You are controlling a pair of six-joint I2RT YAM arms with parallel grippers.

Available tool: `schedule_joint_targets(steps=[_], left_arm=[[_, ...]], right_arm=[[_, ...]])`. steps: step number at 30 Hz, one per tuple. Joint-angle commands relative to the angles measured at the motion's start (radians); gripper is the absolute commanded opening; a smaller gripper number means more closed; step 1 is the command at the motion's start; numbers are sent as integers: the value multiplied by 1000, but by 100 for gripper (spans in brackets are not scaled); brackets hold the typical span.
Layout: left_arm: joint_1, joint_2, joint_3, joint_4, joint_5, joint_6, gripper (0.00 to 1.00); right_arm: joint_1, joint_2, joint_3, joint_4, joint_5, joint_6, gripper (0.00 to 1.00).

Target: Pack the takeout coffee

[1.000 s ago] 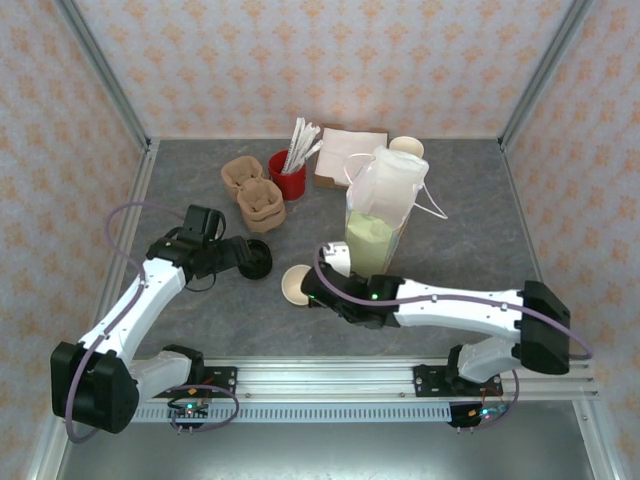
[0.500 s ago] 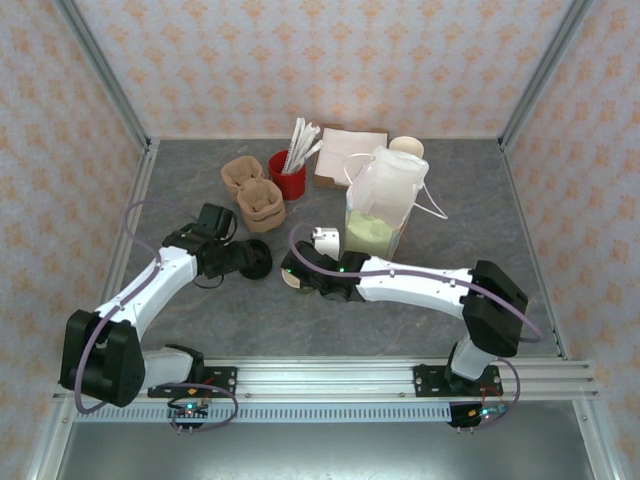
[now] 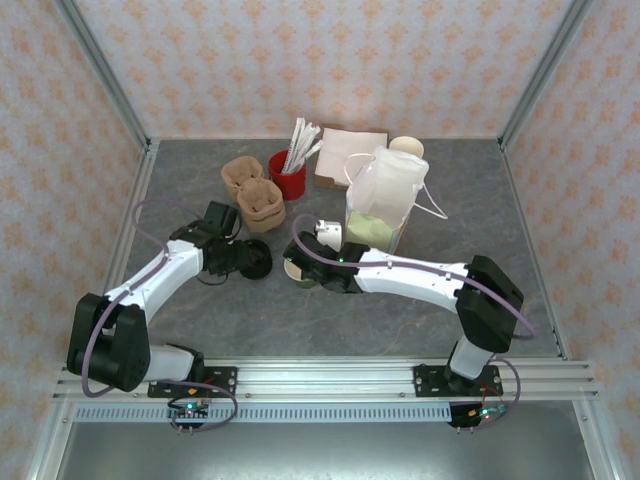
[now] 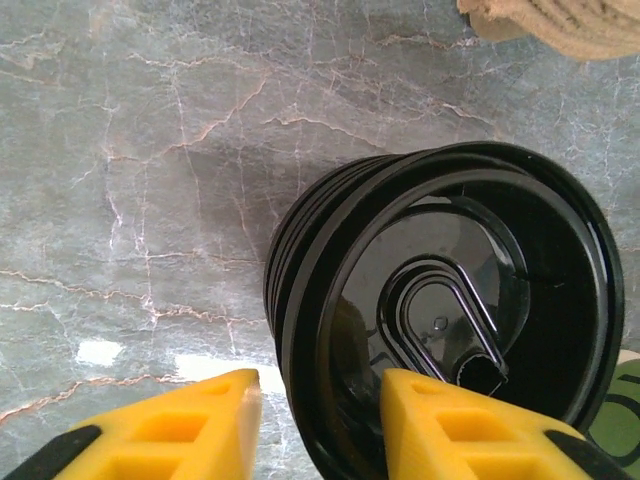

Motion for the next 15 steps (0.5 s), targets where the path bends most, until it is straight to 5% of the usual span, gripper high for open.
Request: schedule_joint_targets(steps=[1, 15], left_arm=[[-6, 10, 37, 9, -8, -12, 34], [-7, 15, 40, 6, -12, -20, 24]], right_arm=[[-15, 13, 30, -19, -9, 11, 3], [-30, 28, 38, -12, -46, 14, 13]])
